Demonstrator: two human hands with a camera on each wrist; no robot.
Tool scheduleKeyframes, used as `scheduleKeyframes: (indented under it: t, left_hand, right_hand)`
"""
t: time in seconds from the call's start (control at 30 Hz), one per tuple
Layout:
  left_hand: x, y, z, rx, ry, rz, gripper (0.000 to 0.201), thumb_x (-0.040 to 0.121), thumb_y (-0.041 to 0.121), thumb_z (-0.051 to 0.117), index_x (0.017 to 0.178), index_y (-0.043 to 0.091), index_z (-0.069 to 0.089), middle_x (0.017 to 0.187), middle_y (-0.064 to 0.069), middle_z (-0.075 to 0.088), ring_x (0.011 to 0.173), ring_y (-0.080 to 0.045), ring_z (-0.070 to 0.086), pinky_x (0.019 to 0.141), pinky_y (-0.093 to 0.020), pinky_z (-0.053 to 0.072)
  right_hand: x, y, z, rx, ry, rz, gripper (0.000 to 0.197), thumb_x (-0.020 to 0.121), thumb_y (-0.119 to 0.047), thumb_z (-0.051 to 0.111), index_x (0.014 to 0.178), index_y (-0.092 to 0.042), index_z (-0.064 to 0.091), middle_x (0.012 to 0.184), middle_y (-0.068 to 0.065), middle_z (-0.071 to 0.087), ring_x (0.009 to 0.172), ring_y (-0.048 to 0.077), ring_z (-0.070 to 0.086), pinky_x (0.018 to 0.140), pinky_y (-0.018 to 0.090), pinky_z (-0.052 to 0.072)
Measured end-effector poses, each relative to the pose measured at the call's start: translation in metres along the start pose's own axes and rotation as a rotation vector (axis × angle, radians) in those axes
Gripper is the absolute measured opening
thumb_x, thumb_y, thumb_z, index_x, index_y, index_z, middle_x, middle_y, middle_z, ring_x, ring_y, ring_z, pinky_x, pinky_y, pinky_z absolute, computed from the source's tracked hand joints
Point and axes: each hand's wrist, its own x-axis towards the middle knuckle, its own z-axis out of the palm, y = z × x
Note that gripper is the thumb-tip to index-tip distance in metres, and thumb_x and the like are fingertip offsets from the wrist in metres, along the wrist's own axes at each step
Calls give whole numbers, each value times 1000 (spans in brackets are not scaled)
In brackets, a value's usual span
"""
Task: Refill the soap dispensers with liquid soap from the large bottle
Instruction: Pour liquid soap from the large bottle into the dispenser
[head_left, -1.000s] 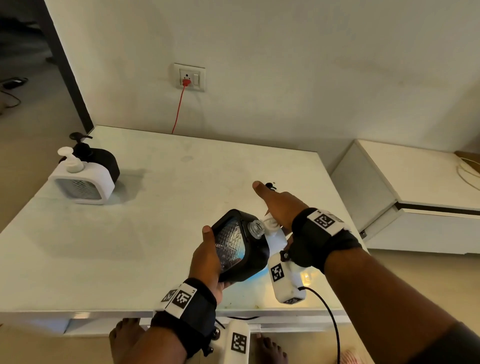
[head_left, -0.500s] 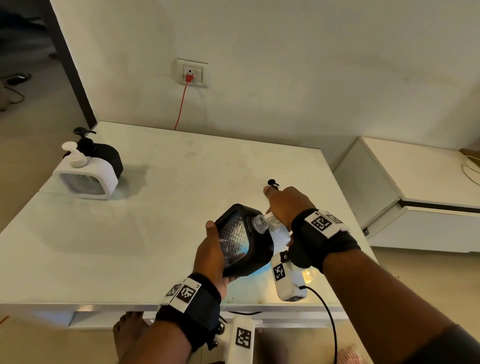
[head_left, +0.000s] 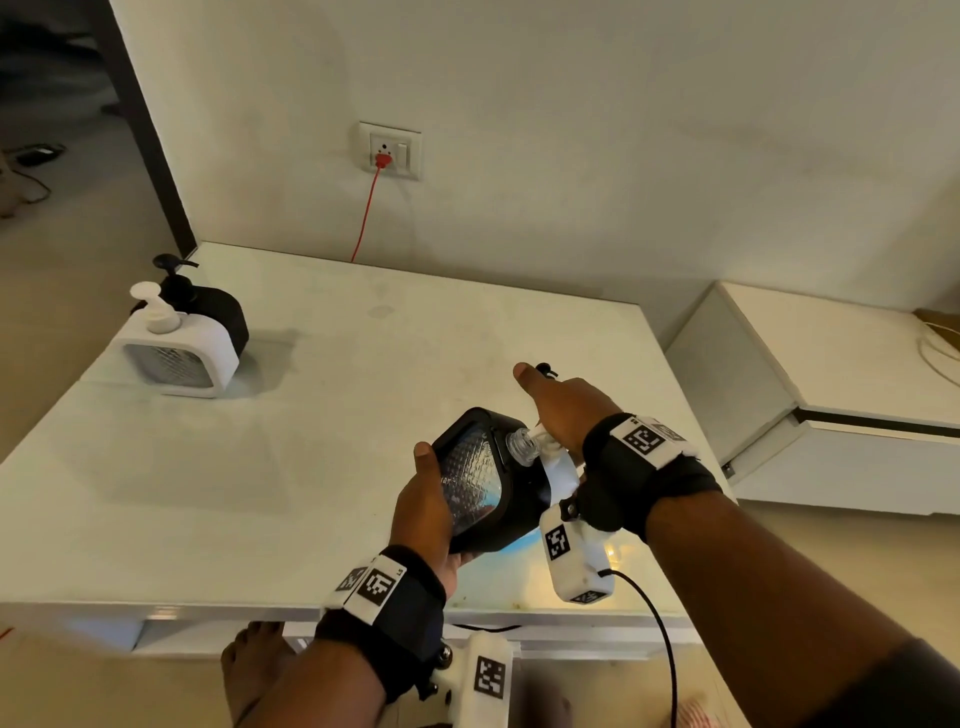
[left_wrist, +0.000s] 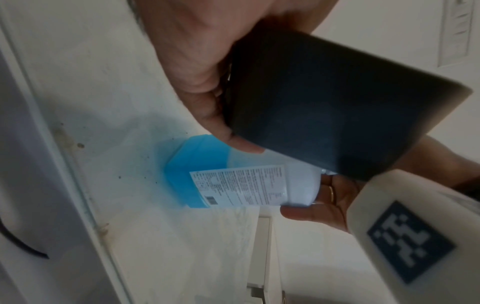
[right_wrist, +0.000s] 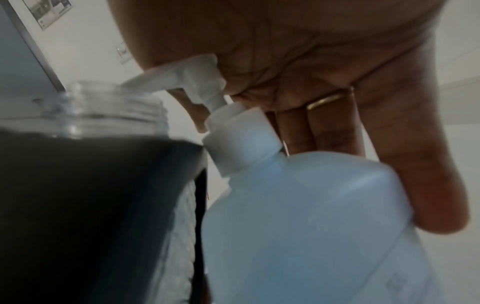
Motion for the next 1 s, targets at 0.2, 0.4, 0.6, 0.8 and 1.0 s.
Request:
scheduleKeyframes:
  t: [0.2,0.4,0.6,0.8,1.0]
  left_hand:
    - [2,-2,1,-11,16,-12,42,106,61,36,111,28,60,111,-11,69,100,-34,68,78,-47,60]
    - [2,-2,1,-16,17,-4,45,106,61,36,122,26,59,114,-12,68,103,-35,68,81,-47,60]
    - [1,0,2,-3,14,9,36,106,59,36,102,31,59,105,-8,66,95,-31,67,73,-42,58]
    - [3,-2,3,-4,28,1,37,107,59,36,102,31,60,104,-8,67,93,-30,67,70,-41,58]
    - [5,-3,2,0,33,-3,41,105,62,35,110,30,61,111,-11,68,98,-33,69,83,-48,61]
  right_hand:
    - [2,7,4,-55,86,30,69,94,-65,38,137,-13,53,131,12,60,118,32,56,102,41,42]
    - [-5,-1,-4,-12,-27,3,80,88,-79,31,107,-8,62,93,8,67,88,24,62,98,41,46]
    - [-5,-5,-7,32,-90,-6,83,86,-83,28,80,-9,65,72,8,59,76,24,59,95,43,50]
    - [3,2,2,-60,16,25,73,88,-71,33,128,-14,56,120,12,63,109,32,59,99,42,45]
    - [-6,4,3,-84,93,27,75,92,-70,36,137,-13,52,132,12,59,118,31,56,104,42,42]
